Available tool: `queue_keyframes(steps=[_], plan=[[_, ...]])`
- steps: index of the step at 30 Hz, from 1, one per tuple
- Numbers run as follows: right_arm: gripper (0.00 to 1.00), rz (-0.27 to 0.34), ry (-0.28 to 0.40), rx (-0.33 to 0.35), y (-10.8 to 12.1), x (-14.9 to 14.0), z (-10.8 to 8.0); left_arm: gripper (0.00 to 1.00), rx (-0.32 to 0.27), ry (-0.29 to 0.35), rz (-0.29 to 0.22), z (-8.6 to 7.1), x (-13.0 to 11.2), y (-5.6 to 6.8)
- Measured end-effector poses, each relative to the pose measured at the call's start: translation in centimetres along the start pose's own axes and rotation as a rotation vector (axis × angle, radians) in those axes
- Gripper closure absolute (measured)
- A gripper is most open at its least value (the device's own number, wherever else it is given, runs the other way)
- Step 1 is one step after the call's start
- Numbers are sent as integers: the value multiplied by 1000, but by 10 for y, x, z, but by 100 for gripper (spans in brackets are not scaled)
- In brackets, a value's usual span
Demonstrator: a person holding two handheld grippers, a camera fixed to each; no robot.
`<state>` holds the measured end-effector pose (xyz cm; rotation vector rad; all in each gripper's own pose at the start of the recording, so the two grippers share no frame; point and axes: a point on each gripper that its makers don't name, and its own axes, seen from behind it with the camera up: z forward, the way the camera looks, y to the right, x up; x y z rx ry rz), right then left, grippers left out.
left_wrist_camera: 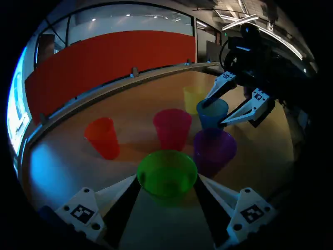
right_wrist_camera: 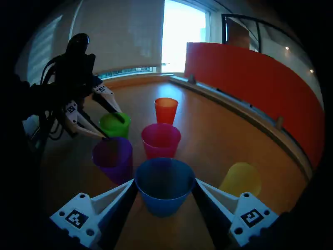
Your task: Pour water
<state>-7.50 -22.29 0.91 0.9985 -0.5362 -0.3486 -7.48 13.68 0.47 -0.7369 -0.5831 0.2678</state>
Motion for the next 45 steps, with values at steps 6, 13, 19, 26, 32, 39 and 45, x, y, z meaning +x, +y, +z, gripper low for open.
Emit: queue_keyframes(steps=[6, 13, 19, 26, 32, 39, 45], plan=[[8, 0, -7, 2, -1, -4, 1, 14, -10, -10, 2, 1, -1, 2], [8, 0, -14, 0, 0, -7, 1, 14, -13, -17, 9, 2, -2, 3], [8, 1, -16, 1, -1, -8, 2, 14, -16, -22, 10, 1, -2, 3], [8, 2, -20, 2, -2, -8, 2, 14, -19, -28, 15, 1, -5, 4], [8, 4, -28, -1, -3, -10, 0, 14, -22, -28, 6, 0, -6, 3], [6, 10, -47, -8, -1, -16, -2, 14, -25, -35, 4, -1, -6, 3], [3, 15, -49, -14, 0, -18, -3, 14, -27, -41, 3, -1, -7, 3]])
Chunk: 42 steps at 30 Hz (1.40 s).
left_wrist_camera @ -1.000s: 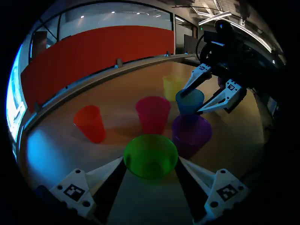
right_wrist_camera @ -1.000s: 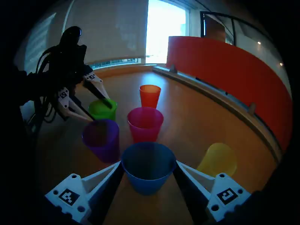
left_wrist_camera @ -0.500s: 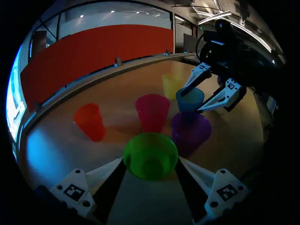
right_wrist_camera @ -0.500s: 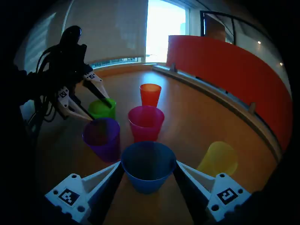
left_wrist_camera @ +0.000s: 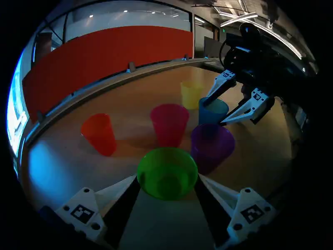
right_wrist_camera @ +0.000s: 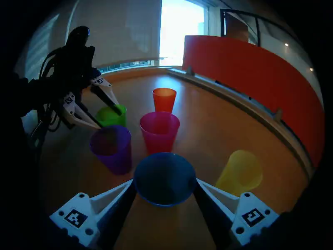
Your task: Pour water
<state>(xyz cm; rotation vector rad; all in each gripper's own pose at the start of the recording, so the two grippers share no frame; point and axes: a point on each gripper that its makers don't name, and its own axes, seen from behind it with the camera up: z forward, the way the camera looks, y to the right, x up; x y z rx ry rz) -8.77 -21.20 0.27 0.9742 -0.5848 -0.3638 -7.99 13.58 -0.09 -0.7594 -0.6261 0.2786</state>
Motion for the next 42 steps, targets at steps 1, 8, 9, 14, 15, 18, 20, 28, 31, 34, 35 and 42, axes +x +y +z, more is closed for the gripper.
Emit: queue_keyframes(steps=[1, 8, 9, 14, 15, 18, 20, 28, 31, 34, 35, 42], plan=[[3, 0, 2, 0, 0, 0, 0, 14, 0, -1, 1, 0, 0, 0], [2, -4, 4, -3, 1, 0, -3, 13, 1, -3, -1, 1, 0, 0], [2, -4, 4, -4, 1, 0, -3, 13, 2, -1, -3, 1, 0, 0], [2, -7, 4, -7, 1, 0, -6, 10, -1, 14, -19, -1, 6, 0], [2, -8, 4, -8, 1, 0, -6, 9, -2, 16, -23, -1, 7, 0], [2, -10, 5, -10, 1, 0, -7, 9, -6, 19, -32, -3, 8, -1], [2, -13, 7, -10, 0, 0, -8, 9, -5, 22, -32, -4, 9, -1], [2, -20, 10, -15, 0, 0, -13, 9, 8, 19, -17, -9, 8, -1], [2, -24, 13, -18, -1, 1, -16, 9, 14, 20, -15, -12, 8, -2], [2, -28, 16, -24, -1, 1, -19, 9, 20, 23, -14, -15, 9, -2], [2, -30, 17, -26, -1, 1, -20, 9, 22, 23, -13, -17, 9, -2], [2, -29, 25, -40, -3, -1, -31, 9, 38, 27, -1, -25, 9, 0]])
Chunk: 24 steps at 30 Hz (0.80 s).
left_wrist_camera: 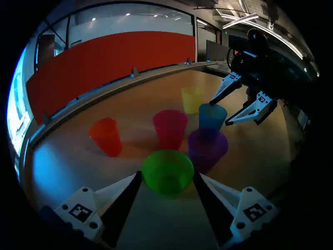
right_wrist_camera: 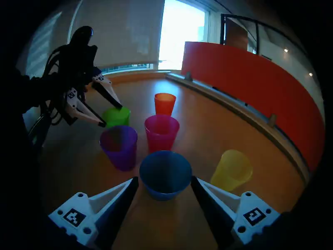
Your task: Pour water
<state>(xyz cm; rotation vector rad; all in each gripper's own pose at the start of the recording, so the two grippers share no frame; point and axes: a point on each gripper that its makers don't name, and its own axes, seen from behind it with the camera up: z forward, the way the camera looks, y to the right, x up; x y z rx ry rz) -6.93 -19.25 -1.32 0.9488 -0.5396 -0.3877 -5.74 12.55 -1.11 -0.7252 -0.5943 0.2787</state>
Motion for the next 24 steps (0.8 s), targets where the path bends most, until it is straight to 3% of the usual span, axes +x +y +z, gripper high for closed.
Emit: queue_keyframes(steps=[14, 24], plan=[[2, -16, 15, -30, -4, 2, -23, 9, 24, 39, 1, -20, 11, 4], [2, -4, 38, -64, -6, 8, -37, 9, 71, 85, -17, -37, 24, -1]])
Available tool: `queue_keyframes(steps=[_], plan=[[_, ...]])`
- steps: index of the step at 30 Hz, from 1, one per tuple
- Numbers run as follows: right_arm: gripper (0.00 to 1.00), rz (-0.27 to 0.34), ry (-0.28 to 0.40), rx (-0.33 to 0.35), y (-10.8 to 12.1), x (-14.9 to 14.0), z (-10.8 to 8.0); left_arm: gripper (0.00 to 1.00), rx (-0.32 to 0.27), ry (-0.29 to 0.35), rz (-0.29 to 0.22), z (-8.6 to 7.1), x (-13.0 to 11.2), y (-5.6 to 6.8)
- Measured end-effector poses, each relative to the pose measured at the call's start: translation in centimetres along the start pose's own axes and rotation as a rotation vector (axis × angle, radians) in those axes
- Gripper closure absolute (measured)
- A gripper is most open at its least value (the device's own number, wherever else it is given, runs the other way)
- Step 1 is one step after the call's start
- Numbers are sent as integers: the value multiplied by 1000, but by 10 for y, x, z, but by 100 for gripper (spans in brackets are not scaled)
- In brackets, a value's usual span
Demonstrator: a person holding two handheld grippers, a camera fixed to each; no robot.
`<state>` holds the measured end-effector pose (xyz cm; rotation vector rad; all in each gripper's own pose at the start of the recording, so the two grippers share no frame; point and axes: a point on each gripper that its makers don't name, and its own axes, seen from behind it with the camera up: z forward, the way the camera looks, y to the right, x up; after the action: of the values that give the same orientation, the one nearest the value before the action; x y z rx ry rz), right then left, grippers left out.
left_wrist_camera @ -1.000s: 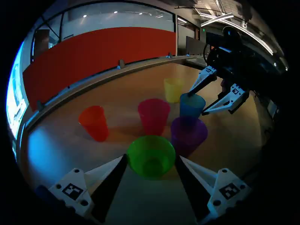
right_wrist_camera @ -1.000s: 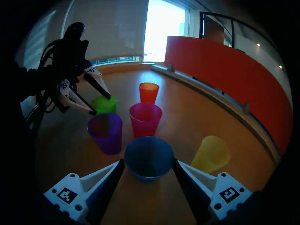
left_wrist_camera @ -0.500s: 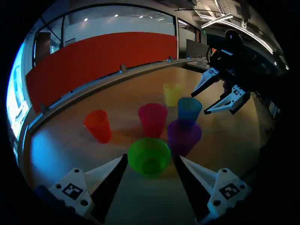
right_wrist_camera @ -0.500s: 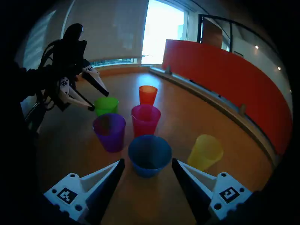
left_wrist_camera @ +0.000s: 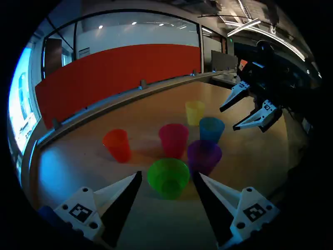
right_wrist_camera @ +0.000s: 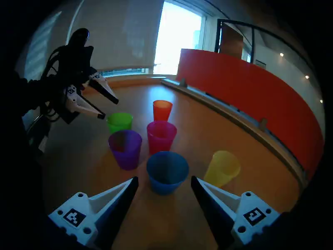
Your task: Pour water
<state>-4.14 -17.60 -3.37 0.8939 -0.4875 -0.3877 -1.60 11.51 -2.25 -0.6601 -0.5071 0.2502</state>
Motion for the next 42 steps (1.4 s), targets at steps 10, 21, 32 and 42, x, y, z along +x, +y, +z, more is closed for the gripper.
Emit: queue_keyframes(steps=[10, 21, 32, 42], plan=[[1, 33, 44, -68, 5, 15, -17, 9, 94, 65, -37, -18, 15, -18], [1, 65, 99, -195, 21, 28, -41, 9, 195, 162, -119, -38, 24, -36], [1, 123, 177, -372, 50, 34, -67, 9, 304, 277, -171, -68, 38, -53], [1, 183, 278, -519, 69, 28, -93, 9, 390, 376, -228, -87, 48, -59]])
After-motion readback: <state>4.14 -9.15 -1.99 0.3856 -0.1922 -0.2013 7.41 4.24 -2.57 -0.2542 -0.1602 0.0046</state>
